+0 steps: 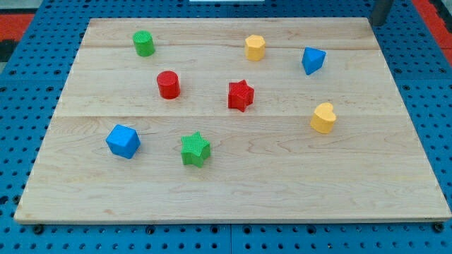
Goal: Point your arm at blue triangle
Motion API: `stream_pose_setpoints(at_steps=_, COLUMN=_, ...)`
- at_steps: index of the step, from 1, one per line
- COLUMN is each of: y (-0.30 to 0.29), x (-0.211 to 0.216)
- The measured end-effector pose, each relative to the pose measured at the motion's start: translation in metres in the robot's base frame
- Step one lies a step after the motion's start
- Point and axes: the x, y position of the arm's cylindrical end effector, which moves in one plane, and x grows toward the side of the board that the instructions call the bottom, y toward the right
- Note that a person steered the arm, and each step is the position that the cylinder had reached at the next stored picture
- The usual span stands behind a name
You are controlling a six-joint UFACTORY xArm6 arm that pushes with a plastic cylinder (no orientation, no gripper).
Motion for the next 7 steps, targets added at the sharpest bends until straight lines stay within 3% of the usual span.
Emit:
stream_pose_setpoints(at_steps=3, y=-0.008, x=0.016)
stream_pose_setpoints(at_steps=4, y=-0.036, x=0.041)
stream_pose_setpoints(at_steps=5, y=-0.072, x=0.028)
stream_pose_setpoints(at_steps=7, y=-0.142, x=0.077)
